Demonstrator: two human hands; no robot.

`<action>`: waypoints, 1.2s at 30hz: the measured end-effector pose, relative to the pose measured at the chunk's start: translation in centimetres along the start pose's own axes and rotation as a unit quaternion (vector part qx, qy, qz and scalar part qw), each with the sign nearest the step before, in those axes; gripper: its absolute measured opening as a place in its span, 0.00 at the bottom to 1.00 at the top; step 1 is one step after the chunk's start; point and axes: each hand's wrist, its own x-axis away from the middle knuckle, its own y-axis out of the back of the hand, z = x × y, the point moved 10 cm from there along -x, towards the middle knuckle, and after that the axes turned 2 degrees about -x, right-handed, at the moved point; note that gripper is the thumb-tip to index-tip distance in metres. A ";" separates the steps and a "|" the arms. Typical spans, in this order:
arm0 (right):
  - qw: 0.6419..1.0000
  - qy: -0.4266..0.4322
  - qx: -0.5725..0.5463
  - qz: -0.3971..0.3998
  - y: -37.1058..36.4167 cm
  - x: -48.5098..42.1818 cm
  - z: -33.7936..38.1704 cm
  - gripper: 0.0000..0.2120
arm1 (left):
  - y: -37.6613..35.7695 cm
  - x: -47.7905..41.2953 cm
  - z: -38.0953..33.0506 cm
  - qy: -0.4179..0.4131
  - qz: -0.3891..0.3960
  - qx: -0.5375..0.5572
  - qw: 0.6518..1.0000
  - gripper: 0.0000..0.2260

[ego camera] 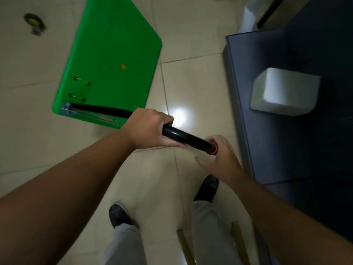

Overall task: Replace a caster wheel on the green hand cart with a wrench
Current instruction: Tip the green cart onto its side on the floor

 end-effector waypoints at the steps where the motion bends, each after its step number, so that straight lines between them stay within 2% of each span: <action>1: 0.999 0.033 -0.017 -0.016 0.9 -0.3 1.3 0.17 | -0.9 -1.3 -0.2 -0.004 -0.010 -0.006 1.000 0.25; 3: 0.996 0.078 0.021 -0.038 1.9 -1.3 3.5 0.11 | -1.7 -2.9 -0.4 -0.025 -0.035 -0.007 0.999 0.19; 6: 0.983 0.153 0.078 -0.067 2.2 -2.3 7.6 0.08 | -3.3 -3.7 -1.1 -0.057 0.001 0.025 0.998 0.15; 9: 0.991 0.084 0.093 -0.039 1.1 -2.2 7.7 0.10 | -5.2 -2.7 0.8 -0.079 0.127 0.069 0.986 0.12; 11: 0.990 0.071 0.120 -0.038 0.6 -1.3 6.7 0.09 | -5.9 -1.3 5.2 -0.038 0.192 0.064 0.978 0.11; 13: 0.992 0.077 0.094 -0.043 0.6 -1.0 5.5 0.07 | -6.1 -0.4 8.7 0.014 0.179 0.048 0.983 0.09; 16: 0.997 0.031 0.063 -0.038 0.2 -1.7 1.9 0.10 | -8.4 -1.2 8.3 0.054 0.178 -0.015 0.982 0.12; 22: 0.993 -0.065 0.068 0.076 -7.3 0.2 -3.8 0.14 | -11.6 1.6 7.9 0.070 0.212 -0.079 0.972 0.07; 25: 0.990 -0.074 0.047 0.112 -12.3 0.5 -3.7 0.12 | -13.5 4.2 9.8 0.097 0.222 -0.079 0.967 0.09; 31: 0.996 -0.021 0.001 0.089 -19.1 -3.4 -0.8 0.16 | -14.3 7.6 16.5 0.166 0.187 -0.095 0.963 0.09; 36: 0.989 -0.028 0.000 0.146 -24.2 -7.1 1.8 0.10 | -13.9 9.5 22.2 0.219 0.152 -0.121 0.956 0.07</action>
